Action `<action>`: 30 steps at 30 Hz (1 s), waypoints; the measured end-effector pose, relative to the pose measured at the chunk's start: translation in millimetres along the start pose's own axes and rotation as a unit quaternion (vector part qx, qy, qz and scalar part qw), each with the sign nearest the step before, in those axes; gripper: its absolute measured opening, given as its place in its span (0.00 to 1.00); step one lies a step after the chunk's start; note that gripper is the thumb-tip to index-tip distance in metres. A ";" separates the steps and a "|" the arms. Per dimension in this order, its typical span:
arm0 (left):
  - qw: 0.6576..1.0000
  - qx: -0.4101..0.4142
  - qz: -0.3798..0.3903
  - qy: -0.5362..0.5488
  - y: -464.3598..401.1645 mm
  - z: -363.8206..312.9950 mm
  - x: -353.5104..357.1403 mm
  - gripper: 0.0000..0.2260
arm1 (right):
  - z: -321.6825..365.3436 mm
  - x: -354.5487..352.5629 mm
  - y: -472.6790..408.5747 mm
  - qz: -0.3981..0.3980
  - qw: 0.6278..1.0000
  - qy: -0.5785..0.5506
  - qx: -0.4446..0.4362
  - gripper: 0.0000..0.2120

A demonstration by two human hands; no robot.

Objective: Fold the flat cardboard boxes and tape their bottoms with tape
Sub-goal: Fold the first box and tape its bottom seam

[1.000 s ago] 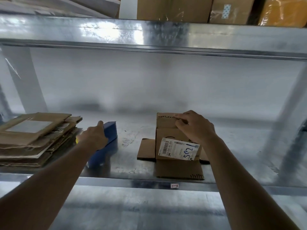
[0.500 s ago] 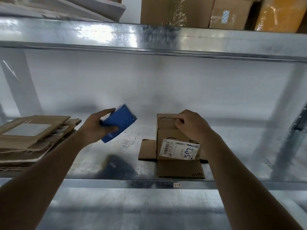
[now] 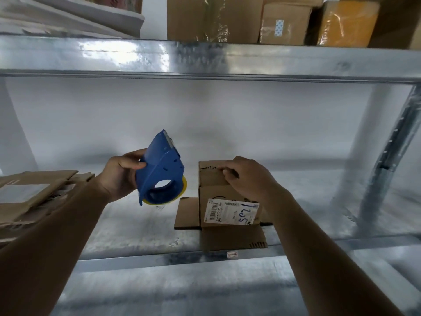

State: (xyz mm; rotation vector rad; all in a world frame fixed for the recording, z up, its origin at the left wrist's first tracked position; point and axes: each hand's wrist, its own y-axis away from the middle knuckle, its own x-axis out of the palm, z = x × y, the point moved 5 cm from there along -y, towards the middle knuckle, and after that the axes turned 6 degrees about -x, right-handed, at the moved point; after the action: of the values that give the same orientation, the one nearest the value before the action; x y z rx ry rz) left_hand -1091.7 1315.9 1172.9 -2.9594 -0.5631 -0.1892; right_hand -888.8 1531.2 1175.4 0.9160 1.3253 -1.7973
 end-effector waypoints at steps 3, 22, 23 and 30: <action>0.999 -0.017 0.008 0.026 -2.3 6.2 3.0 0.31 | 4.3 -2.9 3.3 0.016 1.000 0.018 -0.008 0.14; 0.988 -0.049 -0.079 -0.127 -38.1 -20.1 26.3 0.37 | 7.3 -27.1 -9.0 0.090 0.982 -0.168 0.013 0.09; 0.986 -0.056 -0.076 -0.140 -40.6 -23.0 30.2 0.37 | 7.4 -29.2 -8.4 0.098 0.978 -0.182 0.020 0.10; 0.965 -0.100 -0.065 -0.232 -55.1 -39.5 48.3 0.37 | 5.4 -28.8 -8.8 0.086 0.970 -0.224 0.028 0.17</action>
State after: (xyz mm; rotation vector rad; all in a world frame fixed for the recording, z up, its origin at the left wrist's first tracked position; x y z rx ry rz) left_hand -1071.5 1378.3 1224.1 -3.1709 -0.8364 0.4793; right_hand -882.8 1531.8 1205.4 0.5832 0.8855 -1.7774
